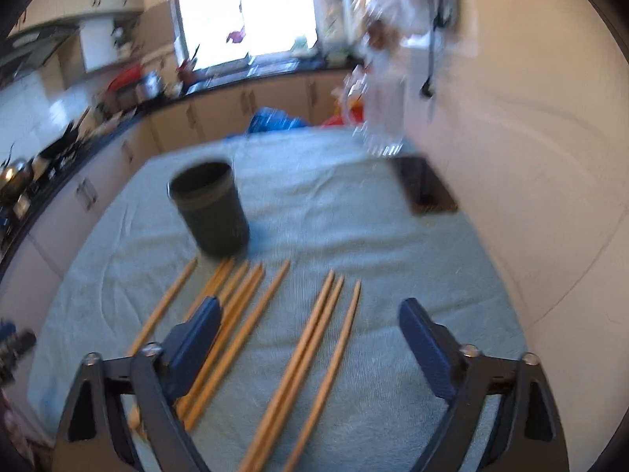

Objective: Organize utensils
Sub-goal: 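Open the left gripper over a chopstick while the right gripper opens over another, then close the left gripper on a wooden chopstick while the right gripper closes on another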

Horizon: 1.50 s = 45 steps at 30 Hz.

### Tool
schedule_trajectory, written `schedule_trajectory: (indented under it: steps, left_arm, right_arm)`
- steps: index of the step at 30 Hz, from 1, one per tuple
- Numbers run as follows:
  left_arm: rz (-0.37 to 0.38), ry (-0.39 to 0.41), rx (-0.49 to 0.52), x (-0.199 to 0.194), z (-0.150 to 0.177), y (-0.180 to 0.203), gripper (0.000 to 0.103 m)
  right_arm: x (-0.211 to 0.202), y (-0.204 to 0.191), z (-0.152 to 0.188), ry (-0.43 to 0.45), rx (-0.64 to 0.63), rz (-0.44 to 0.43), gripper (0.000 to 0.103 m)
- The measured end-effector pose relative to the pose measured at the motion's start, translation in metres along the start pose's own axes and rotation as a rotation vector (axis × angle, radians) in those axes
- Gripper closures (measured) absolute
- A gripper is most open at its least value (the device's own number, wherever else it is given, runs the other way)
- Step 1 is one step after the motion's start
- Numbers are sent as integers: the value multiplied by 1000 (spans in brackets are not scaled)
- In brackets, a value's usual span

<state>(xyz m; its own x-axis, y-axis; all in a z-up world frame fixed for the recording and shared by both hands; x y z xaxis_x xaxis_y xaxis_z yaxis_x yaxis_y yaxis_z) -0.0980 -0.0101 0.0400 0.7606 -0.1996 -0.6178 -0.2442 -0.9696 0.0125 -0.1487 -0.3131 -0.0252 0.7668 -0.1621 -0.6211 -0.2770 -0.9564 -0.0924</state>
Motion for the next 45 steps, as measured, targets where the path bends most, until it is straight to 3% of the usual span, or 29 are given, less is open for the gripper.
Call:
schedule_trajectory:
  steps: [2,5,9,14,16,21,31,39,45]
  left_arm:
    - [4,0,54,-3,1,11,0]
    - [-3,-4,96,-9,2,23,2]
    - [2,-32,57,-16,-1,34,9]
    - [58,-42,84,0,-13,65,11]
    - [99,-65,126,24,-16,85,28]
    - [161,-134,161,80,-19,116,50]
    - [175,-265,212,169,-12,144,50]
    - [237,-265,281,187,-12,163,53]
    - [291,-261,252,193,-19,163,53]
  right_arm:
    - [12,6,9,-45,-31,-16,32]
    - [31,15,19,-126,-30,-39,36]
    - [50,29,24,-203,-17,-14,44]
    - [47,37,21,-167,41,-51,48]
    - [49,38,22,-152,34,-62,48]
    - [63,43,25,-171,29,-35,51]
    - [86,57,28,-207,55,-52,58]
    - [107,37,19,-316,-132,-17,61]
    - [121,34,9,-316,-99,13,61]
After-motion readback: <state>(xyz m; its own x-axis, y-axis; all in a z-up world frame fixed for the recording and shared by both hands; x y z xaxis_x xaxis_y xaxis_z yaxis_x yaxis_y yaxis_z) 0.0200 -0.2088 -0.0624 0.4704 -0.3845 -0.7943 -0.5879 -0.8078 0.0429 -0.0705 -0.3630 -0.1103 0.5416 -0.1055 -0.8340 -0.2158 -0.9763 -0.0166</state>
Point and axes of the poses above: each gripper's, at about its wrist camera, not at the fingertips, and x roughly the way its jaws point, y to its right, z to its underside, the point moved 8 cm from there along x, roughly the way its jaws point, and after that the axes turned 9 degrees about y, right-handed, at the moved point
